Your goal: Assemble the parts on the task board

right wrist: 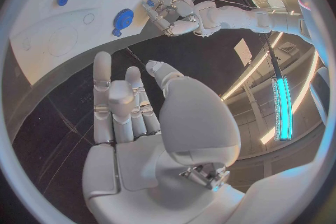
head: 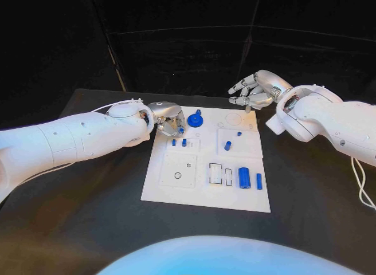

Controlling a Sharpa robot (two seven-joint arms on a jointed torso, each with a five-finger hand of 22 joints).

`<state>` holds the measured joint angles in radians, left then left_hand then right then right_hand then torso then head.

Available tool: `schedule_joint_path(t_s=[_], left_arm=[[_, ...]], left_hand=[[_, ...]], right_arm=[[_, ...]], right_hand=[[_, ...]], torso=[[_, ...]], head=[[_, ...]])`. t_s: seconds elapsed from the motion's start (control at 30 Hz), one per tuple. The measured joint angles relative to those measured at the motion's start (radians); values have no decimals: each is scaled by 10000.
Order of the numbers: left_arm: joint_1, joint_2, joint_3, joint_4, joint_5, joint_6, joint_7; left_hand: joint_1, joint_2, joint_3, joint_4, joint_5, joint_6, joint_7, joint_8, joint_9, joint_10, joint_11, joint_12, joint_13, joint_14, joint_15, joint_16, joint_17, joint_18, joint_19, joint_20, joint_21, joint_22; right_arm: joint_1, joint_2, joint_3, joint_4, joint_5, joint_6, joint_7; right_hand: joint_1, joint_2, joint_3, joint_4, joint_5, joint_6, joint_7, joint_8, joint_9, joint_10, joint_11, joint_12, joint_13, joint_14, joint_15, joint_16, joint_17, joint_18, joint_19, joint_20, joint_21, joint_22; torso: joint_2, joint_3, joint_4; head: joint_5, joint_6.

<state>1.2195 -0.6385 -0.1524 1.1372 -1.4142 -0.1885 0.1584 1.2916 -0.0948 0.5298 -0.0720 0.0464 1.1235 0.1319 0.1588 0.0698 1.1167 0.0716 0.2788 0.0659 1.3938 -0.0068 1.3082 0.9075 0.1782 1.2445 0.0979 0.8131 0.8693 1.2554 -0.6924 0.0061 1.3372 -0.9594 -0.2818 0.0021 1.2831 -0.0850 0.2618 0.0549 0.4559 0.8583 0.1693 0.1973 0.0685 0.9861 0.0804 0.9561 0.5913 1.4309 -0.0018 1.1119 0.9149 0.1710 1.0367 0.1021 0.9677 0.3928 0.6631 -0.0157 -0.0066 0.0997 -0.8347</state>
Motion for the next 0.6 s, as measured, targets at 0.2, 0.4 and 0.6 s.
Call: schedule_joint_path(t_s=[0.2, 0.4, 0.6], left_arm=[[10, 12, 8, -15, 9, 97, -10], [18, 32, 14, -40, 19, 173, -23], [21, 43, 17, -59, 25, 230, -33]], left_hand=[[0, 0, 0, 0, 0, 0, 0, -31, -12, 0, 0, -41, 0, -21, 22, 0, -17, -1, -70, -2, -30, -37], [0, 0, 0, 0, 0, -1, 0, -38, -13, 0, 0, -41, 0, -35, 36, 0, -17, -1, -70, -2, -76, -49], [-50, -50, -57, 0, 1, -54, 53, -82, -4, 0, 0, -88, 0, -35, 36, 0, -38, -1, -101, 29, -76, -54]], right_arm=[[0, -2, 0, 2, 2, -5, 3], [0, -5, 0, 6, 3, -9, 7], [0, -10, 0, 8, 4, -15, 10]], right_hand=[[0, 0, 0, 0, 0, 0, 0, 0, 0, 0, 0, 0, 0, 0, 0, 0, -1, 0, 0, 0, 0, 0], [0, 0, 0, -1, 0, 0, 0, 0, 0, 0, 0, 0, 1, 0, 0, 0, -1, 1, 0, 0, 0, 0], [0, 0, -1, -1, 0, 0, 0, 0, 0, 0, 0, 0, 1, 0, 0, 0, -2, 1, 0, 0, 0, 0]], torso=[[0, 1, 0], [-1, 2, -1], [-1, 3, -4]], head=[[-8, -2], [-12, -7], [-16, -13]])
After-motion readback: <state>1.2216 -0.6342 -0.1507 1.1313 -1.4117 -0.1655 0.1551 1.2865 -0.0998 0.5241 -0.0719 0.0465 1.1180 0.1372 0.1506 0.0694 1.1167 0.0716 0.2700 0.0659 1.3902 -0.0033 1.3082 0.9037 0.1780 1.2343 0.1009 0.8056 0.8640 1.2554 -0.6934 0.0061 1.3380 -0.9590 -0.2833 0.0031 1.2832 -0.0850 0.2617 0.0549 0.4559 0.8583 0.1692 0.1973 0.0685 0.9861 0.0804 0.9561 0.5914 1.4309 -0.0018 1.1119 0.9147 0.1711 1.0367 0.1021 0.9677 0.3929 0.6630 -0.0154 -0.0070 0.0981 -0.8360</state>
